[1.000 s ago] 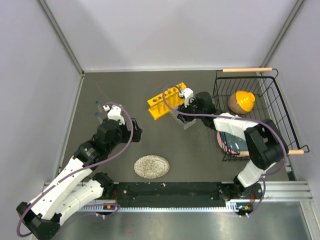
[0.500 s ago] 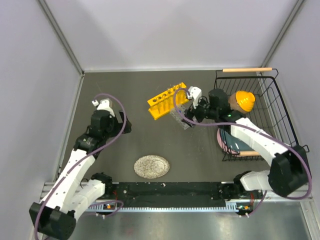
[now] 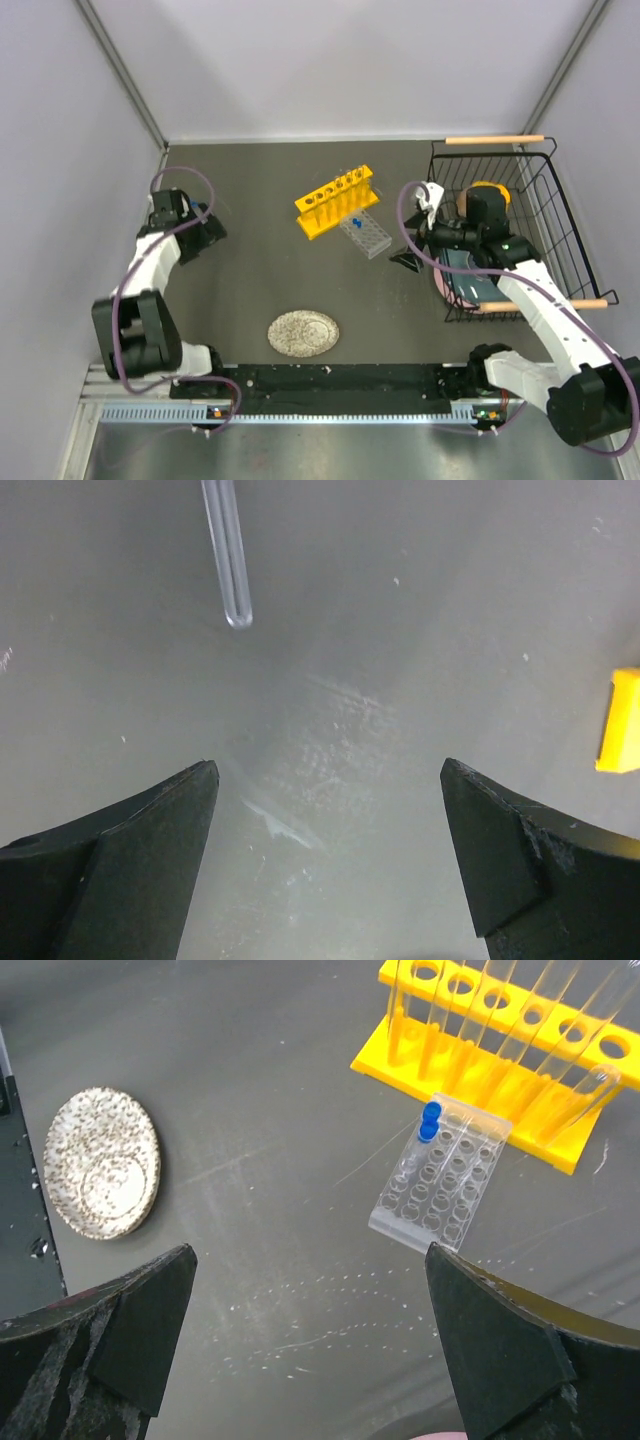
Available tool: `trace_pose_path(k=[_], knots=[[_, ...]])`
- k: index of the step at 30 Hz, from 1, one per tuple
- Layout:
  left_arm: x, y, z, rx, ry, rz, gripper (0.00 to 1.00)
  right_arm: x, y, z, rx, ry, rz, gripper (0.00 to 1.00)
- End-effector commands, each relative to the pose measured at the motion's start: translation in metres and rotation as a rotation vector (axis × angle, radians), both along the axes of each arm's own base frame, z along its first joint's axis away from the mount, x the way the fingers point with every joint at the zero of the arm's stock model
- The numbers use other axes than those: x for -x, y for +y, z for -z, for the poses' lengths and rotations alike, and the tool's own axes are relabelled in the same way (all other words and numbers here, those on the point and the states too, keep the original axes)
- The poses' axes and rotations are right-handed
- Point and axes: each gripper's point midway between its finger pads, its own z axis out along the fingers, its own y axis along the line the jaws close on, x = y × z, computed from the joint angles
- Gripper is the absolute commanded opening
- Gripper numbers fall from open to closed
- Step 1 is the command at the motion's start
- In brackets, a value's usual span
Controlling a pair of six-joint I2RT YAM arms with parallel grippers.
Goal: Organize the chemistry lab equipment
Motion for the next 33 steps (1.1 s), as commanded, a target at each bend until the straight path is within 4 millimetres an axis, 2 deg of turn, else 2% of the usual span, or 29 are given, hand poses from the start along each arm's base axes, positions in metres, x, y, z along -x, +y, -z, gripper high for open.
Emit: trace_pose_path(k=[1, 2, 3, 5, 7, 8, 9, 11, 14, 22, 26, 33], knots=[[-0.034, 0.025, 0.0, -0.021, 0.023, -0.016, 0.97, 0.012, -0.001, 0.001, -0.033, 0.004, -0.06, 0.99], [-0.044, 0.03, -0.005, -0.035, 0.02, -0.011, 0.95, 0.012, -0.002, 0.0, -0.036, 0.006, -0.058, 0.99], [-0.047, 0.033, 0.009, -0.038, 0.065, -0.012, 0.93, 0.015, -0.001, 0.003, -0.041, 0.015, -0.07, 0.99], [-0.054, 0.043, 0.013, -0.07, 0.091, -0.026, 0.91, 0.017, -0.001, 0.004, -0.044, 0.015, -0.076, 0.99], [-0.056, 0.048, 0.03, -0.081, 0.15, -0.03, 0.86, 0.018, -0.002, 0.007, -0.04, 0.016, -0.077, 0.99], [-0.062, 0.05, 0.029, -0.083, 0.149, -0.026, 0.84, 0.017, -0.003, 0.007, -0.04, 0.014, -0.074, 0.99], [-0.063, 0.05, 0.039, -0.079, 0.176, -0.022, 0.82, 0.016, -0.004, 0.007, -0.039, 0.013, -0.07, 0.99], [-0.064, 0.059, 0.045, -0.115, 0.206, -0.042, 0.77, 0.015, -0.005, 0.008, -0.035, 0.01, -0.066, 0.99], [-0.064, 0.062, 0.061, -0.114, 0.257, -0.037, 0.69, 0.014, -0.006, 0.009, -0.03, 0.009, -0.059, 0.99], [-0.065, 0.067, 0.072, -0.12, 0.297, -0.035, 0.54, 0.011, -0.008, 0.012, -0.029, 0.02, -0.049, 0.99], [-0.06, 0.075, 0.078, -0.134, 0.335, -0.059, 0.48, 0.01, -0.01, 0.014, -0.031, 0.025, -0.044, 0.99], [-0.054, 0.076, 0.084, -0.133, 0.372, -0.068, 0.29, 0.01, -0.012, 0.012, -0.039, 0.022, -0.042, 0.99]])
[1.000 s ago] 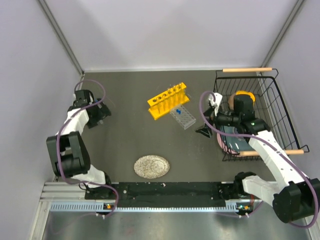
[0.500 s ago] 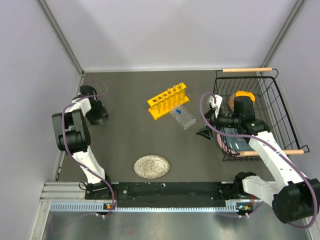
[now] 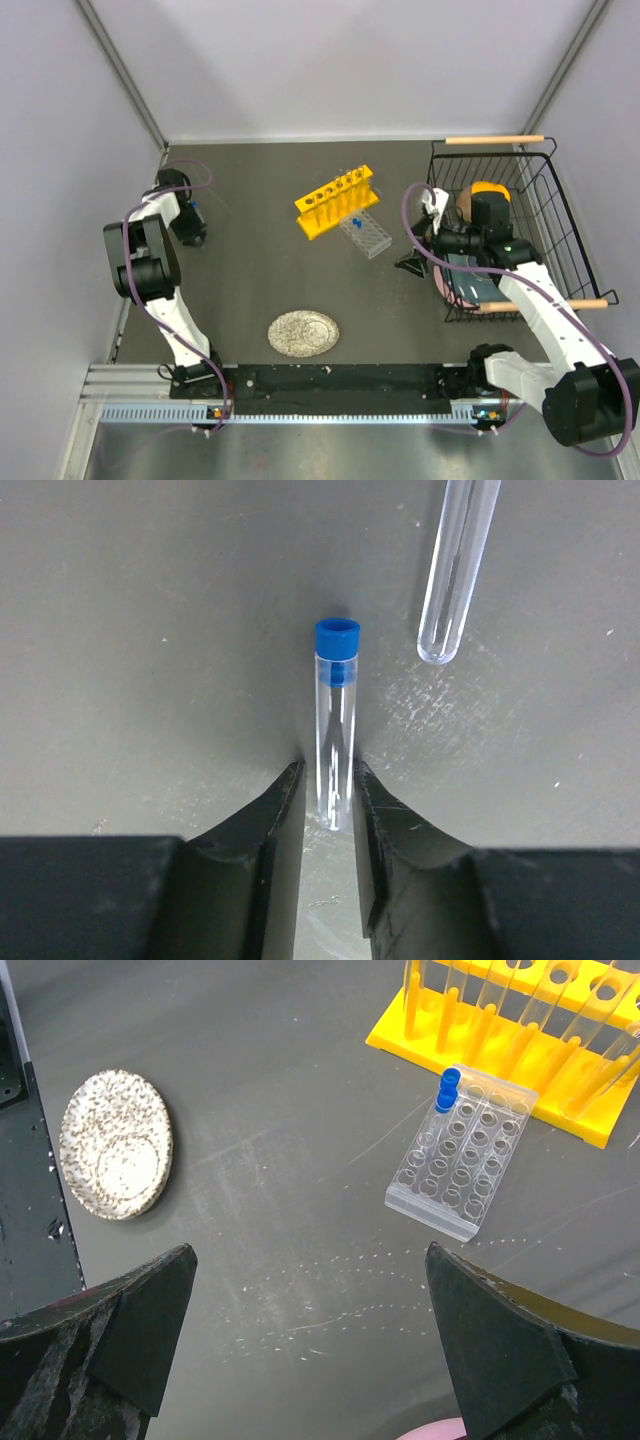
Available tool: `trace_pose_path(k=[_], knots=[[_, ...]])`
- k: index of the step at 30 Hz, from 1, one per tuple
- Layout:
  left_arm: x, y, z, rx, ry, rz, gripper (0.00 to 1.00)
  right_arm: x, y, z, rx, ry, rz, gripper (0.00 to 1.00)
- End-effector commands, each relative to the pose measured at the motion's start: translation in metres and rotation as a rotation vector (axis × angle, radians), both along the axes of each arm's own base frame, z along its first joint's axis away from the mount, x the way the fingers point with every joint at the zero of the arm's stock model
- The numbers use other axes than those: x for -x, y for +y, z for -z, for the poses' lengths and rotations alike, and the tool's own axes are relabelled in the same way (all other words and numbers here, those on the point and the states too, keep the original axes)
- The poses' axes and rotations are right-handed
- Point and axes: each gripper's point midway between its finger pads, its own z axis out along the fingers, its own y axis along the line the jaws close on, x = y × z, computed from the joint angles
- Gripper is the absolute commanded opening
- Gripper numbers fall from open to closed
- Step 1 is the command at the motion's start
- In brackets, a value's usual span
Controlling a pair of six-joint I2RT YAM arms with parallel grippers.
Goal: Organize the chemistry lab equipment
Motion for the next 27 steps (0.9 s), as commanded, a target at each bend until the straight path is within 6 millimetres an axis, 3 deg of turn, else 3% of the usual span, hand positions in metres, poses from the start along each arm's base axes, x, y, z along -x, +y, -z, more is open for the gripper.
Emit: trace_pose_path(k=[1, 4, 8, 13, 15, 19, 22, 23, 25, 26, 27], knots=[[0.004, 0.007, 0.002, -0.015, 0.031, -0.012, 0.24, 0.001, 0.0, -0.008, -0.023, -0.047, -0.025, 0.99], [0.007, 0.007, -0.003, -0.016, 0.02, -0.015, 0.12, 0.002, 0.0, -0.009, -0.022, -0.052, -0.028, 0.99], [0.014, 0.006, -0.02, -0.027, -0.018, -0.031, 0.04, 0.005, 0.0, -0.009, -0.026, -0.062, -0.042, 0.99], [0.031, -0.009, -0.03, 0.017, -0.068, -0.02, 0.0, 0.011, 0.001, -0.013, -0.045, -0.071, -0.066, 0.99], [0.034, -0.016, -0.042, 0.037, -0.114, -0.009, 0.0, 0.015, 0.001, -0.012, -0.055, -0.075, -0.089, 0.99], [0.05, -0.05, -0.052, 0.174, -0.183, 0.061, 0.0, 0.032, 0.009, -0.016, -0.101, -0.056, -0.177, 0.99], [0.058, -0.079, -0.073, 0.275, -0.28, 0.161, 0.0, 0.045, 0.014, -0.023, -0.152, -0.007, -0.236, 0.99], [0.06, -0.089, -0.089, 0.282, -0.338, 0.212, 0.0, 0.048, 0.016, -0.029, -0.166, 0.001, -0.249, 0.99], [0.067, -0.108, -0.1, 0.327, -0.387, 0.288, 0.0, 0.051, 0.015, -0.032, -0.171, 0.043, -0.238, 0.99], [0.069, -0.126, -0.122, 0.344, -0.472, 0.373, 0.0, 0.051, 0.015, -0.039, -0.178, 0.056, -0.226, 0.99], [0.072, -0.138, -0.132, 0.36, -0.513, 0.422, 0.0, 0.051, 0.016, -0.043, -0.181, 0.065, -0.22, 0.99]])
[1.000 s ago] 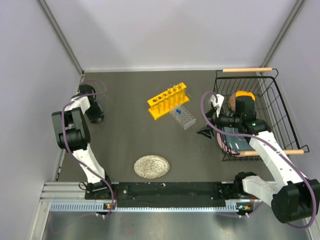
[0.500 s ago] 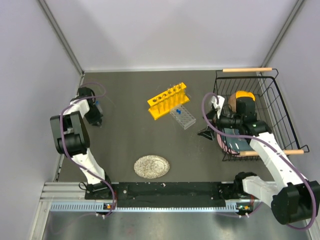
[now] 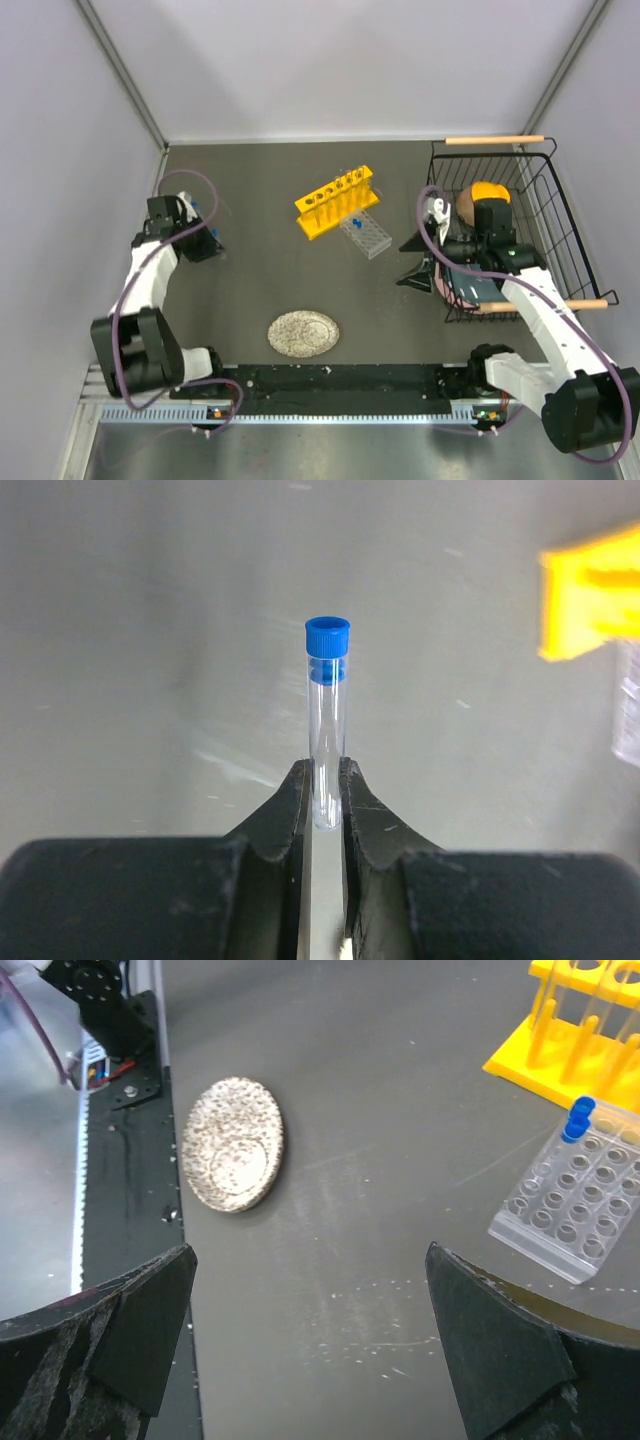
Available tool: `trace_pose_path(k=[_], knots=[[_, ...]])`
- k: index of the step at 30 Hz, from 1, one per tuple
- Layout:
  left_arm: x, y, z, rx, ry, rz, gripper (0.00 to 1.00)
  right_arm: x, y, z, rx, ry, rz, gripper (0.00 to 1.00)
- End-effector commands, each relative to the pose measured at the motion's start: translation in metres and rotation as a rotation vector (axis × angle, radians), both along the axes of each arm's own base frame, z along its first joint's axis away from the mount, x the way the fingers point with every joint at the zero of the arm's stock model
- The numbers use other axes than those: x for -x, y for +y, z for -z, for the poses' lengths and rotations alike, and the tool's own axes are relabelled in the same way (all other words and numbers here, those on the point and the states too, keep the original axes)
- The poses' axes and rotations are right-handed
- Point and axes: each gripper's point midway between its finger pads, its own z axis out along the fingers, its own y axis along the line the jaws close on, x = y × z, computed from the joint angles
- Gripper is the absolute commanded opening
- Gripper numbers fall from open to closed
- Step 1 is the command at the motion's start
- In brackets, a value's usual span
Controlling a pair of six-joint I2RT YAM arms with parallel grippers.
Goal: Organize the chemistry lab equipment
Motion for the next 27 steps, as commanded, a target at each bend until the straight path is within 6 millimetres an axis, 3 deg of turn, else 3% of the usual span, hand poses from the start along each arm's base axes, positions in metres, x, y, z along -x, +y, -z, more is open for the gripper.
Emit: trace_pose_path(k=[1, 2, 4, 5, 10, 11, 18, 19, 21, 22, 27], knots=[[0.007, -0.069, -0.07, 0.112, -0.332, 0.282, 0.0, 0.01, 0.004, -0.04, -0.07, 0.022, -0.037, 0.99], [0.011, -0.092, -0.083, 0.125, -0.402, 0.365, 0.0, 0.012, 0.005, -0.044, -0.078, 0.043, -0.037, 0.99], [0.027, -0.116, -0.108, 0.137, -0.517, 0.439, 0.0, 0.017, 0.008, -0.063, -0.112, 0.044, -0.07, 0.99], [0.039, -0.143, -0.117, 0.164, -0.556, 0.525, 0.0, 0.02, 0.01, -0.076, -0.137, 0.064, -0.084, 0.99], [0.073, -0.2, -0.174, 0.294, -0.795, 0.667, 0.0, 0.02, 0.015, -0.103, -0.174, 0.159, -0.086, 0.98], [0.084, -0.215, -0.178, 0.324, -0.799, 0.716, 0.0, 0.02, 0.016, -0.109, -0.179, 0.18, -0.082, 0.98], [0.11, -0.279, -0.211, 0.393, -0.845, 0.831, 0.0, 0.024, 0.032, -0.121, -0.155, 0.223, -0.075, 0.98], [0.106, -0.286, -0.207, 0.375, -0.831, 0.829, 0.0, 0.024, 0.035, -0.119, -0.15, 0.237, -0.076, 0.98], [0.116, -0.304, -0.216, 0.386, -0.84, 0.869, 0.0, 0.028, 0.041, -0.118, -0.142, 0.267, -0.082, 0.98], [0.121, -0.316, -0.211, 0.38, -0.824, 0.9, 0.0, 0.029, 0.043, -0.116, -0.138, 0.292, -0.081, 0.98], [0.122, -0.342, -0.214, 0.36, -0.818, 0.937, 0.0, 0.025, 0.047, -0.103, -0.112, 0.339, -0.045, 0.98]])
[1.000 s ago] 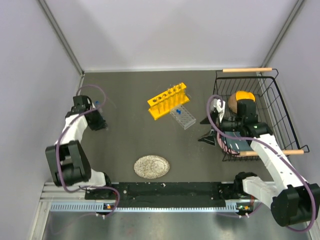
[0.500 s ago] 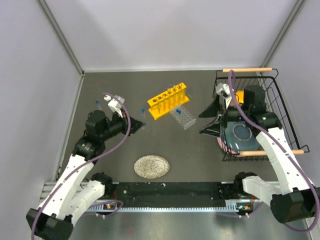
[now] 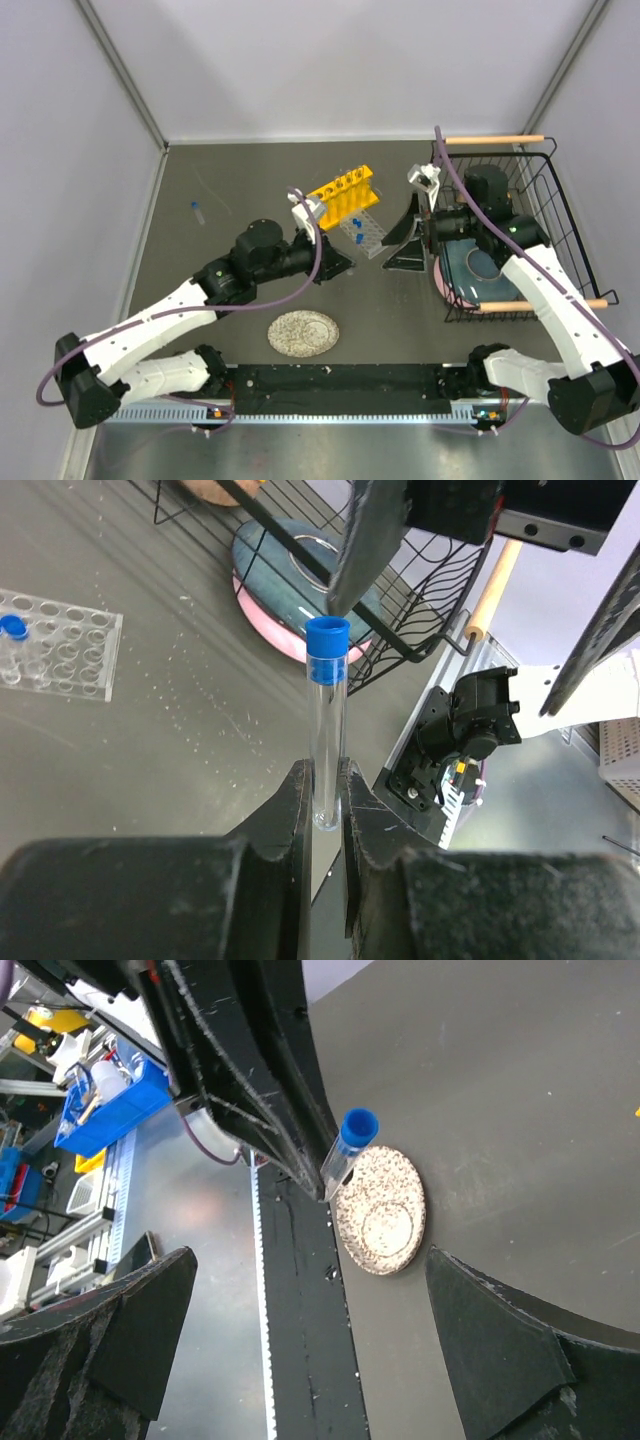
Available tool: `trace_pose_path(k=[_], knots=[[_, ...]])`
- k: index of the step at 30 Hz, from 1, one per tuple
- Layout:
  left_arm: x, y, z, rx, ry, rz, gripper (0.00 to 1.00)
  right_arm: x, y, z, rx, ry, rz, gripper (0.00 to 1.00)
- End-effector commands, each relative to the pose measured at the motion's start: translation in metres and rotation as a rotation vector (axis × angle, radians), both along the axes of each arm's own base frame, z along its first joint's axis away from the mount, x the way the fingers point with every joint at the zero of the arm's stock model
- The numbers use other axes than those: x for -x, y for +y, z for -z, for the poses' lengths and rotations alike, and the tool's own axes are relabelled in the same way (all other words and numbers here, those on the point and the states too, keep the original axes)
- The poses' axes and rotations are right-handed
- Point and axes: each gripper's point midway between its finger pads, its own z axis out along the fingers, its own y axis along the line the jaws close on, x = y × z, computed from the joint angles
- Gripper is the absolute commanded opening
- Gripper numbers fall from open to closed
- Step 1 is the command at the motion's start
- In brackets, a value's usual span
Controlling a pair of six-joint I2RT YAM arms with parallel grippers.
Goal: Organize the chemistry lab equipment
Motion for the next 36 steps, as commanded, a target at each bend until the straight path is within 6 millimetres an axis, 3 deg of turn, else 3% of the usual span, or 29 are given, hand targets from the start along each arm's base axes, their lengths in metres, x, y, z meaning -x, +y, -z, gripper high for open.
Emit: trace_pose_path(k=[1, 6, 13, 24, 32, 36], knots=[[-0.01, -0.02, -0.034, 0.052, -0.095, -0.024, 0.0, -0.006, 0.003, -0.006, 0.011, 0.01, 0.037, 0.96], [-0.008, -0.034, -0.033, 0.036, -0.096, -0.003, 0.0, -0.011, 0.005, 0.001, 0.026, 0.059, 0.057, 0.89], [-0.003, -0.045, -0.032, 0.02, -0.112, 0.026, 0.0, -0.016, 0.01, 0.001, 0.02, 0.142, 0.056, 0.72], [0.0, -0.05, -0.015, -0.057, -0.124, 0.052, 0.0, -0.022, 0.013, 0.001, 0.013, 0.179, 0.053, 0.46], [0.0, -0.05, -0.012, -0.083, -0.132, 0.057, 0.0, -0.024, 0.015, 0.0, 0.01, 0.193, 0.042, 0.34], [-0.001, -0.049, -0.011, -0.092, -0.136, 0.049, 0.0, -0.023, 0.016, 0.0, 0.006, 0.197, 0.031, 0.21]])
